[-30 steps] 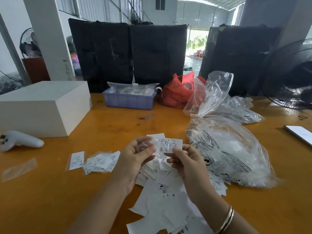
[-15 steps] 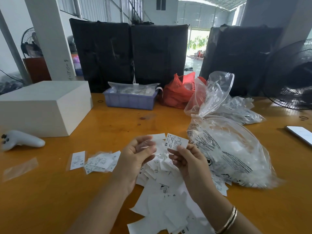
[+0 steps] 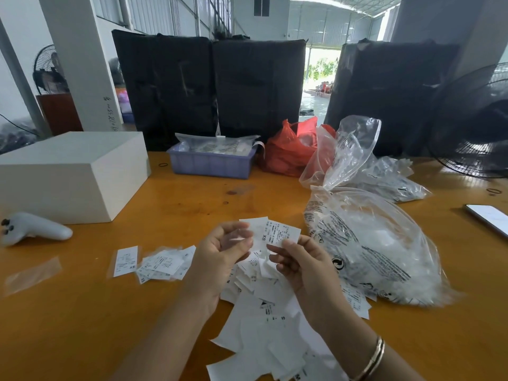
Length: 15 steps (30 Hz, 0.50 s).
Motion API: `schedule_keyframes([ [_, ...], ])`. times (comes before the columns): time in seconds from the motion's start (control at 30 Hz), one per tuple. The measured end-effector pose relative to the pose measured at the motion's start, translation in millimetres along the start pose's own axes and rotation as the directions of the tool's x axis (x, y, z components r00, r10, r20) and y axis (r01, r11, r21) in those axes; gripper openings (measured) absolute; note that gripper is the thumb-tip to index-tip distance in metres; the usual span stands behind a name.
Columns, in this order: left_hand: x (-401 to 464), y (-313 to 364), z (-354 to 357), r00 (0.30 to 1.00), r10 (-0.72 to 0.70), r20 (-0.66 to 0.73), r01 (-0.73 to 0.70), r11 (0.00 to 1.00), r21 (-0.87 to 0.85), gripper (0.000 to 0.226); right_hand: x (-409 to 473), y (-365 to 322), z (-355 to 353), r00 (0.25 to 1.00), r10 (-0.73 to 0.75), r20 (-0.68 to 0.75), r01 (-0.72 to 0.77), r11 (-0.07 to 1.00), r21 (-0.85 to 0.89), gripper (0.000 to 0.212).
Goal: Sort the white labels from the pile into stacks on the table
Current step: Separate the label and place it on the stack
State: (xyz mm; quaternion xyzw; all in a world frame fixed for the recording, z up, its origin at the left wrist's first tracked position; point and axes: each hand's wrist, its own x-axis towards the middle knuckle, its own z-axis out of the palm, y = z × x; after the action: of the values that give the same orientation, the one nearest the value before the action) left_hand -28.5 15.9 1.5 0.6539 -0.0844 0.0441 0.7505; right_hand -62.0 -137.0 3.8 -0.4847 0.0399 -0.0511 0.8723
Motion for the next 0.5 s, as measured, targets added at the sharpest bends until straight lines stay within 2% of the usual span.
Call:
schedule_keyframes([
  [0.1,0.2,-0.5,0.0,1.000,0.001,-0.015,-0.001,1.000,0.018,0.020,-0.1,0.1,1.0,1.000,0.006,0.005,-0.006,0.997,-0.083,0.007],
  [0.4,0.1,1.8,-0.6,0.995,-0.076,-0.065,0.068,0.990,-0.124,0.018,-0.8,-2.7,0.2,0.999,-0.016,0.046,0.031,0.935,-0.353,0.007],
  [0.5,0.5,2.8,-2.0,0.993,-0.089,-0.079,0.079,0.989,-0.121,0.019,-0.8,-4.2,0.8,0.997,0.014,0.081,0.024,0.894,-0.447,0.008],
])
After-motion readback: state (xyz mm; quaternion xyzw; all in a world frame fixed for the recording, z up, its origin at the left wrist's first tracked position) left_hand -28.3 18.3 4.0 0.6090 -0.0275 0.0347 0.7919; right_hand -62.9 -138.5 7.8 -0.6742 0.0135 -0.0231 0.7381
